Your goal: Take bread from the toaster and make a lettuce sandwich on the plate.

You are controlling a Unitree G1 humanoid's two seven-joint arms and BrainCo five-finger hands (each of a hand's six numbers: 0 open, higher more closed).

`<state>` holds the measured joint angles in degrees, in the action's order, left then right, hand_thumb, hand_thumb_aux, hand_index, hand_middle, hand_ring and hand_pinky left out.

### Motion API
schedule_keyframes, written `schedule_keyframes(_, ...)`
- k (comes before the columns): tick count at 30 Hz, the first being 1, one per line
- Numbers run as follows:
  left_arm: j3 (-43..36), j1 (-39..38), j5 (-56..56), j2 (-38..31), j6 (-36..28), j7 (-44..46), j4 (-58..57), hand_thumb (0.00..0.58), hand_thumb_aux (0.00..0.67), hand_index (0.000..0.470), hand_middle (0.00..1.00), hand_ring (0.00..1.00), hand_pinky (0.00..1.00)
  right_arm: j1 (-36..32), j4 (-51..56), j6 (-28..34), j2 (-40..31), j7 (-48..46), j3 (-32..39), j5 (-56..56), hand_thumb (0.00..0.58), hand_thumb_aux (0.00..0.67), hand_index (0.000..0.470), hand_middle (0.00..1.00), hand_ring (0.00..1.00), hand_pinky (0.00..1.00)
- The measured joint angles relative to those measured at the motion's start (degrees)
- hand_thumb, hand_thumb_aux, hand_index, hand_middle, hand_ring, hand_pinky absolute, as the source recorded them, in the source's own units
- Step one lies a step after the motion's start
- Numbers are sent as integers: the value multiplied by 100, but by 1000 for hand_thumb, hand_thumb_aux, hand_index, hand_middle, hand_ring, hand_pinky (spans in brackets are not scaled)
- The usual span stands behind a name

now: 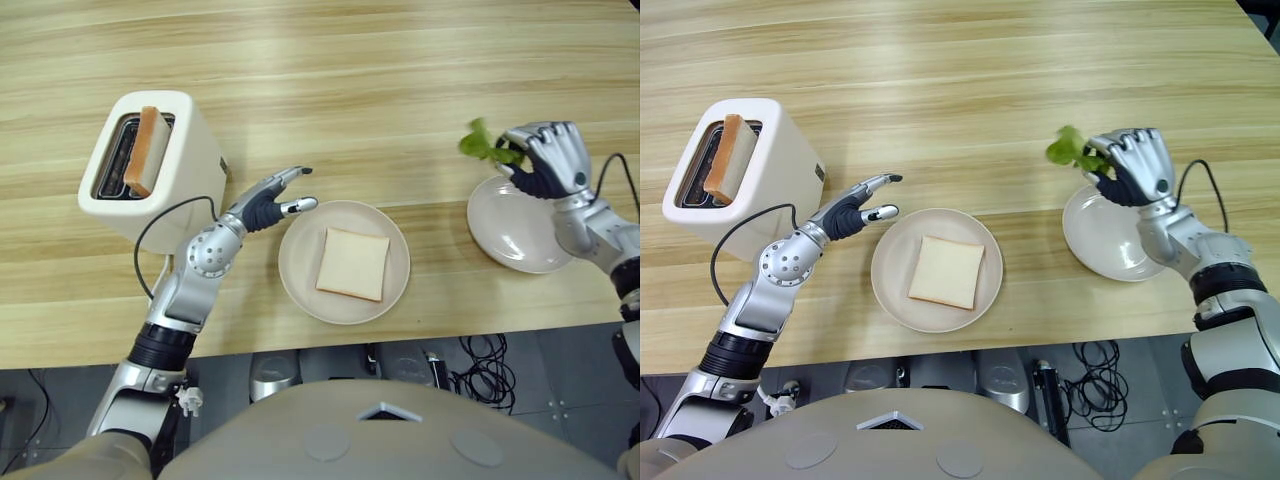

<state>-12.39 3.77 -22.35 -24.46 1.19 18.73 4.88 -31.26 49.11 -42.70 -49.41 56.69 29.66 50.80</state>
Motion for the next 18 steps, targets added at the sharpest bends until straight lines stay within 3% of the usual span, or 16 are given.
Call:
schedule_keyframes(8, 208, 103, 58, -4, 30, -117, -116, 0, 0, 0, 0, 0, 0, -4, -1092, -55, 821, -643, 106, 248, 580, 670, 460, 1000, 1000, 1000)
schedule_keyframes(18, 328, 194, 68, -5, 105, -124, -178, 0, 0, 0, 0, 0, 0, 63, -1254, -144, 1487, -1017, 581, 863, 580, 670, 460, 1000, 1000, 1000)
